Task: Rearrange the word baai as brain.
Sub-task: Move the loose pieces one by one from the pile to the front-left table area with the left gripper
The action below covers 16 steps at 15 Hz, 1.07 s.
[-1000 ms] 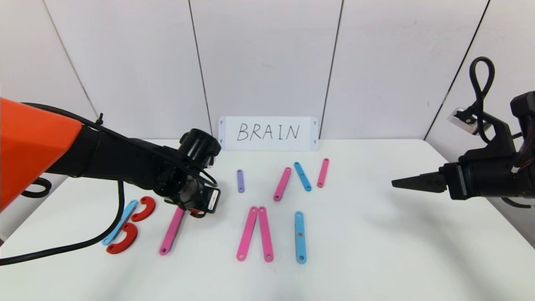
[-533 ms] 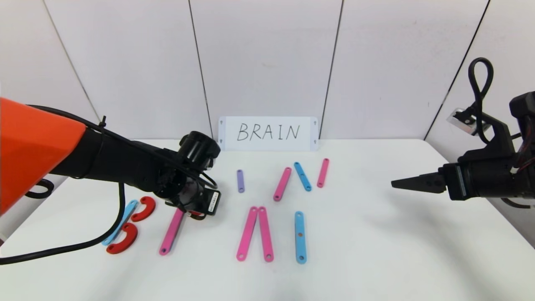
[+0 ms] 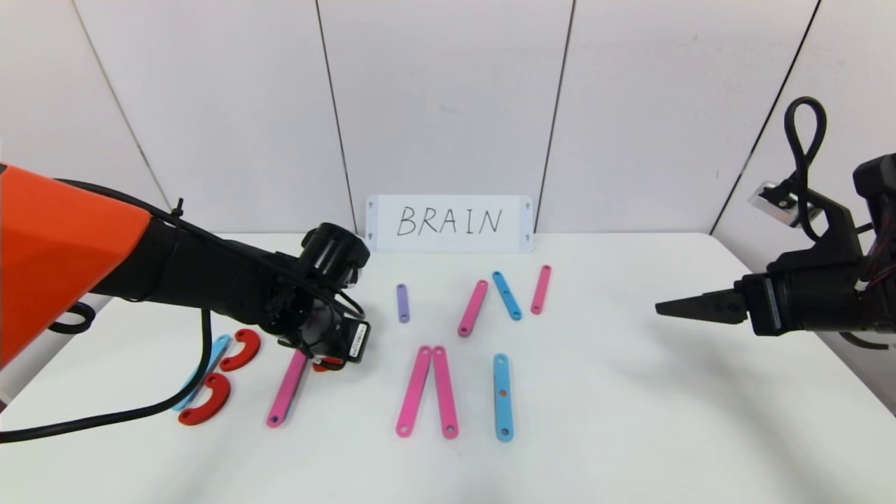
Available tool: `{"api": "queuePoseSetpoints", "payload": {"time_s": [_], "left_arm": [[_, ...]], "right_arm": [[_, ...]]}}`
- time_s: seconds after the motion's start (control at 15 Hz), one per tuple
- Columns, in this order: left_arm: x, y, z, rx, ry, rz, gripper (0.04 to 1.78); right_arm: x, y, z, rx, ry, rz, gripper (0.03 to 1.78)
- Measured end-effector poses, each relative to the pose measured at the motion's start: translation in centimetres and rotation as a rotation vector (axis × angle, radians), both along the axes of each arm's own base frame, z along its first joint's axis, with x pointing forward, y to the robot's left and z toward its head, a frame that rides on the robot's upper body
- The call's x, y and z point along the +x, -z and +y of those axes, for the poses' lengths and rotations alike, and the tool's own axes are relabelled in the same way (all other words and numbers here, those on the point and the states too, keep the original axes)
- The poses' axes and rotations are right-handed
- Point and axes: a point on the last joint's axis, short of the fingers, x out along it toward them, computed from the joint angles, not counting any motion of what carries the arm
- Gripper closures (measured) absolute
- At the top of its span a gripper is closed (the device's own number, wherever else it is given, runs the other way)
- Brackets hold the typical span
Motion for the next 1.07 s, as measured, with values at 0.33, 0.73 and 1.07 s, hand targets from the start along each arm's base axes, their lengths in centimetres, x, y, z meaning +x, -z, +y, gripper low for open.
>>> {"api": "queuePoseSetpoints", "payload": {"time_s": [0.33,0.73,1.07], "left_arm": [[0.2,-0.5,-0.1,-0.007,0.002,-0.022,0.34],[1.8,-2.3,-1.4,-0.048,0.006,-0.110,0.08],[4.8,-2.2,-2.9,-0.101,-0.032,-0.155,0.08]], "right_arm": [[0.0,0.0,0.0,0.000,-0.001,0.001,0.08],[0.0,0.0,0.0,0.000,-0.001,0.001,0.08],[0.0,0.1,0.0,0.000,-0.002,0.002,0.08]]}}
